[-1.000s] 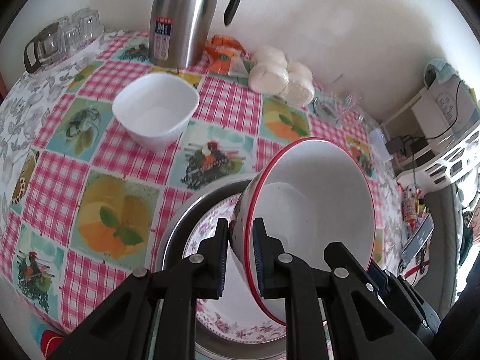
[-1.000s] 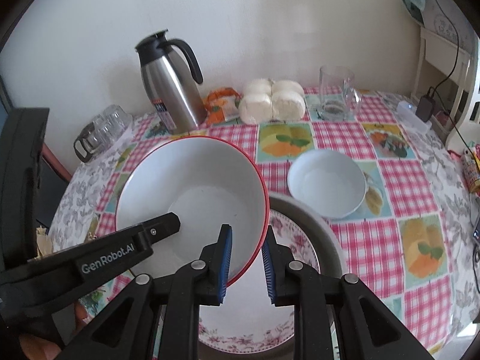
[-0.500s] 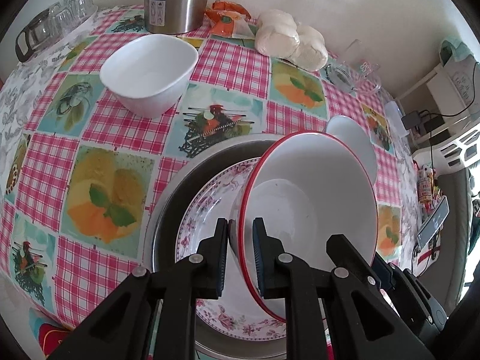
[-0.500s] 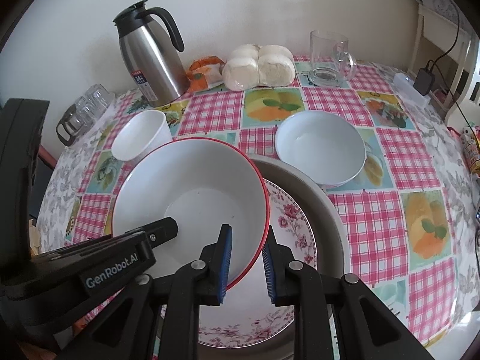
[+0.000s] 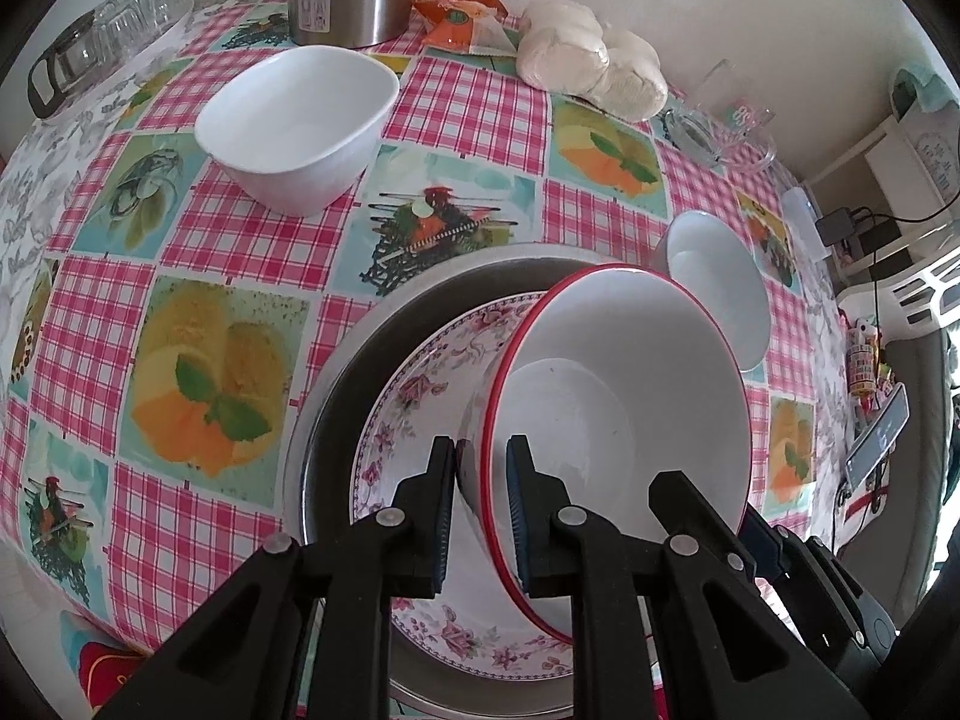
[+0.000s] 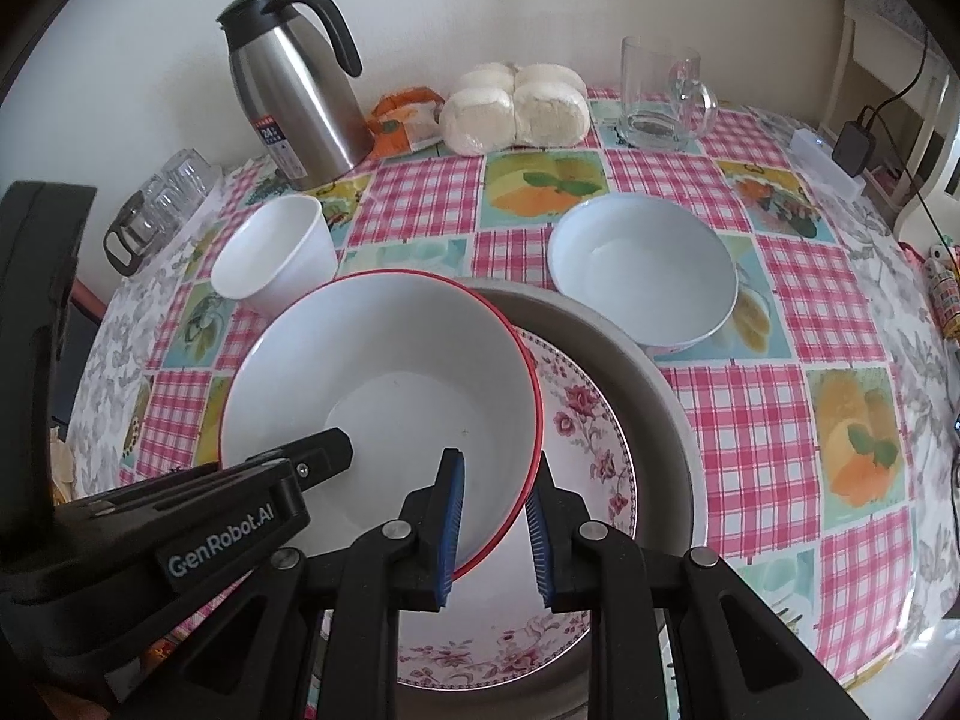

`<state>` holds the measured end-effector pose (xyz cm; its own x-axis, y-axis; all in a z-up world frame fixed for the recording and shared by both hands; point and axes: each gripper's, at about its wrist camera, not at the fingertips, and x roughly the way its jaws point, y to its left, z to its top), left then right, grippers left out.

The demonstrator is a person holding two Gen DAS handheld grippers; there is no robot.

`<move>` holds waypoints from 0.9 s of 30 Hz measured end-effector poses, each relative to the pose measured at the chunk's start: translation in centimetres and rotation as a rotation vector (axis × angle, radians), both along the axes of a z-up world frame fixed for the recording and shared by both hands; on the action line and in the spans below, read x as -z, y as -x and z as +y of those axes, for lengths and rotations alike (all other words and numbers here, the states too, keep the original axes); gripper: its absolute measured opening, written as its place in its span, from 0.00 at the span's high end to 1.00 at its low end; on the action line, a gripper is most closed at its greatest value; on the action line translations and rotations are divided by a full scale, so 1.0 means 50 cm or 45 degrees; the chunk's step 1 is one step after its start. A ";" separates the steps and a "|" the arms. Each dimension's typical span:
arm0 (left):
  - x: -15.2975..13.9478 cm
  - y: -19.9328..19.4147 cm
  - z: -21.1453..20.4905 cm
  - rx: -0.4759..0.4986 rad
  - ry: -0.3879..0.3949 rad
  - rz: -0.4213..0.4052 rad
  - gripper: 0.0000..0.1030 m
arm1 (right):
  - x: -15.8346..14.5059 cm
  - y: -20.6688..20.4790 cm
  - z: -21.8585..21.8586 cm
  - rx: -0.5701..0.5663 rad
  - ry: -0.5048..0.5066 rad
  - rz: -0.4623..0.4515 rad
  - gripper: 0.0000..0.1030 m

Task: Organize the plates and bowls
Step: 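Lower the red-rimmed bowl onto the floral plate in the basin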

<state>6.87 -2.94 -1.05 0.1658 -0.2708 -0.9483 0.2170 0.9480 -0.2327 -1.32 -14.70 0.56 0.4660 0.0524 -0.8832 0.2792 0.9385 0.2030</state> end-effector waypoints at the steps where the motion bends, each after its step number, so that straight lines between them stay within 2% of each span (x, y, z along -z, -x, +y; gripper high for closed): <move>1: 0.002 0.000 -0.001 0.002 -0.004 0.004 0.84 | 0.003 0.000 -0.001 -0.001 -0.001 0.006 0.77; 27: 0.028 0.001 -0.017 0.037 -0.052 0.049 0.83 | 0.029 -0.004 0.004 -0.026 0.017 0.100 0.77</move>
<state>6.80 -3.81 -2.44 0.1214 -0.2360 -0.9641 0.2360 0.9503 -0.2029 -1.11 -14.52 -0.87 0.3944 0.0488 -0.9176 0.2748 0.9466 0.1685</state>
